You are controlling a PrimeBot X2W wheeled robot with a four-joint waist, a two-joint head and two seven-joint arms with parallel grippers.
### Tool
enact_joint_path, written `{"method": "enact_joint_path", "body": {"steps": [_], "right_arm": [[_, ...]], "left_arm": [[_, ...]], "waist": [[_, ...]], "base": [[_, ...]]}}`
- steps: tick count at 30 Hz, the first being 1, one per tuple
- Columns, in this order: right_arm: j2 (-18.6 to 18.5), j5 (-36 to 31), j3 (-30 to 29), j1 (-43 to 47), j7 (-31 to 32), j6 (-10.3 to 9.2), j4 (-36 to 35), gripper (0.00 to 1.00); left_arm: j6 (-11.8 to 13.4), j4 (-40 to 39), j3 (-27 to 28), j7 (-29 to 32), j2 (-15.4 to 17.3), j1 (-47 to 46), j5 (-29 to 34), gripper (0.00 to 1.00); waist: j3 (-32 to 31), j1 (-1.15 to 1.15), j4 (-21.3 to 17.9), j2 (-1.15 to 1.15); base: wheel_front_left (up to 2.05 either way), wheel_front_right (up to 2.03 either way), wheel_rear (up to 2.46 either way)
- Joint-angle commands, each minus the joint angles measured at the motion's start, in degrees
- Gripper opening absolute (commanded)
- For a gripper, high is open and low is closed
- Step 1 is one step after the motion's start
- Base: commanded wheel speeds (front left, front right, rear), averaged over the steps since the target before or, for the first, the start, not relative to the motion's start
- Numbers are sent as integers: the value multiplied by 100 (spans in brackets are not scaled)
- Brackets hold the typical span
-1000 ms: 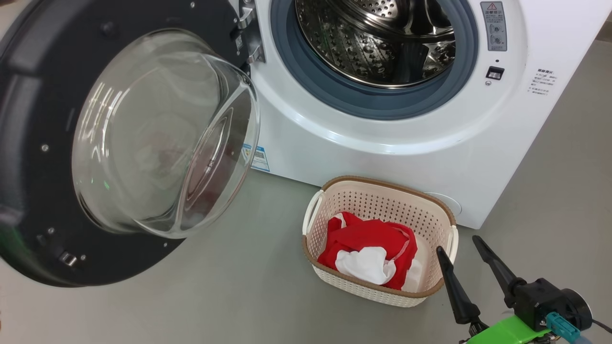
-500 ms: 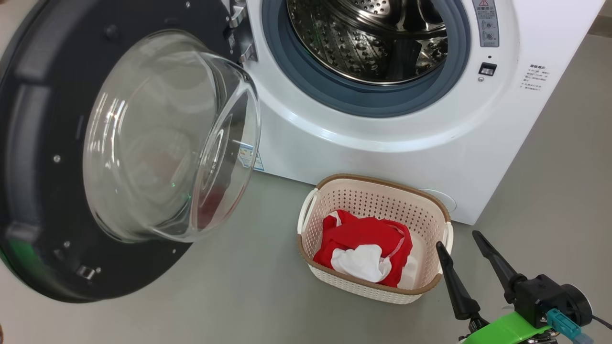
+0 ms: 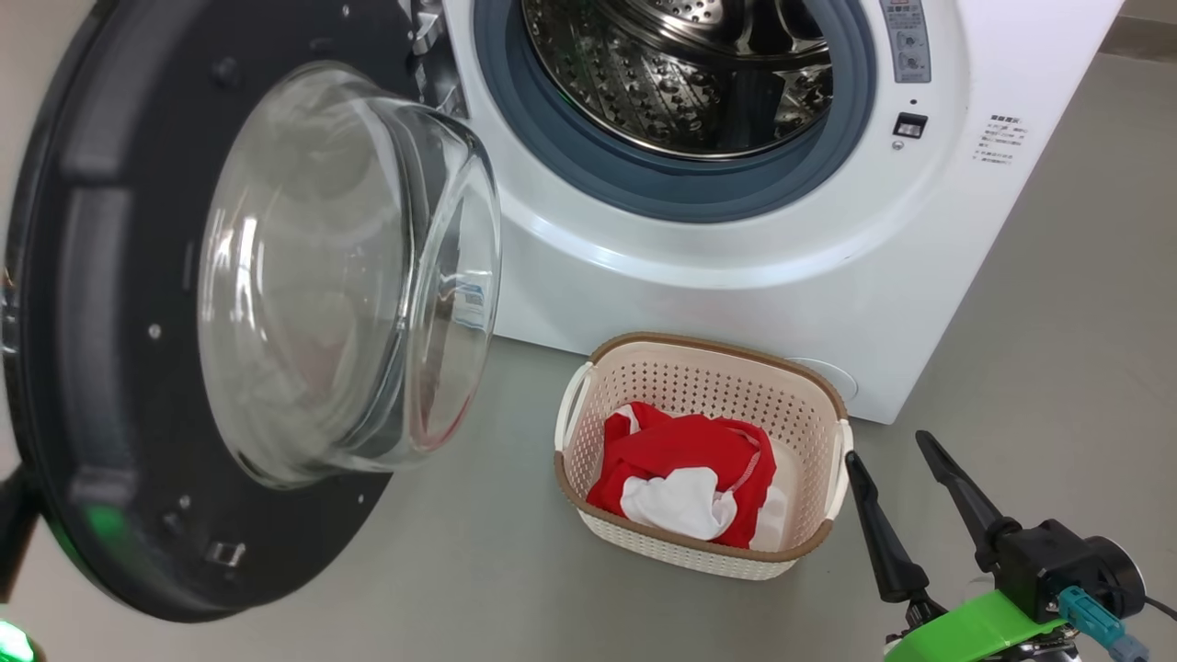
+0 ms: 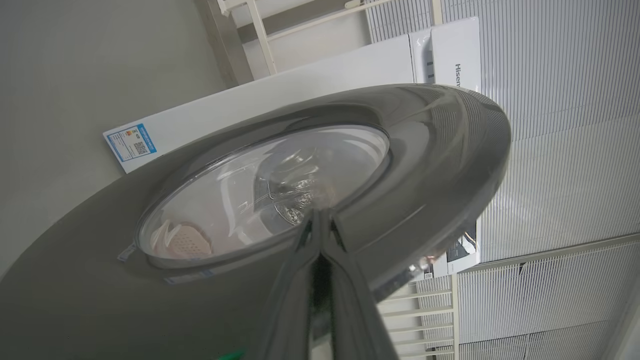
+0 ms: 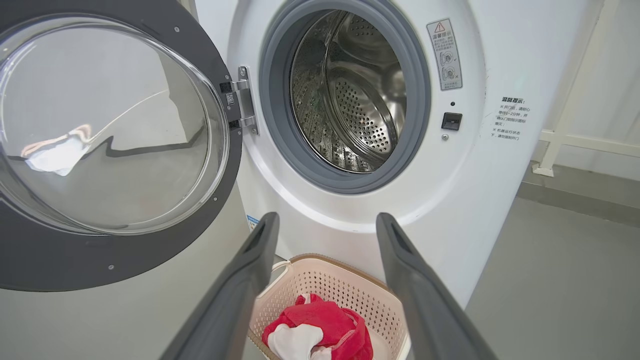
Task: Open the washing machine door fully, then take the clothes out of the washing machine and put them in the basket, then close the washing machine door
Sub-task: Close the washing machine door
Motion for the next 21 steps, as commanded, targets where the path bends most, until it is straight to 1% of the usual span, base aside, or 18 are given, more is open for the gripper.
{"method": "enact_joint_path", "body": {"steps": [1,7,15,21], "right_arm": [[-55,-50,103,-238,-66,36,-122,100],[-55,-37,64,-264,-108,36,-117,100],[-55,17,-2,-309,-205,36,-43,100],[-55,56,1,-328,-263,36,62,100]], "left_arm": [[-16,-210,135,112,171,-57,-52,0],[1,-708,84,424,20,213,-292,0],[25,-1367,-105,753,-149,576,-417,0],[200,-1881,-314,898,-270,824,-410,0]], "waist": [[-1,0,-18,0],[32,0,-127,0],[35,0,-351,0],[10,0,-572,0]], "base": [[0,0,0],[0,0,0],[0,0,0],[0,0,0]]}}
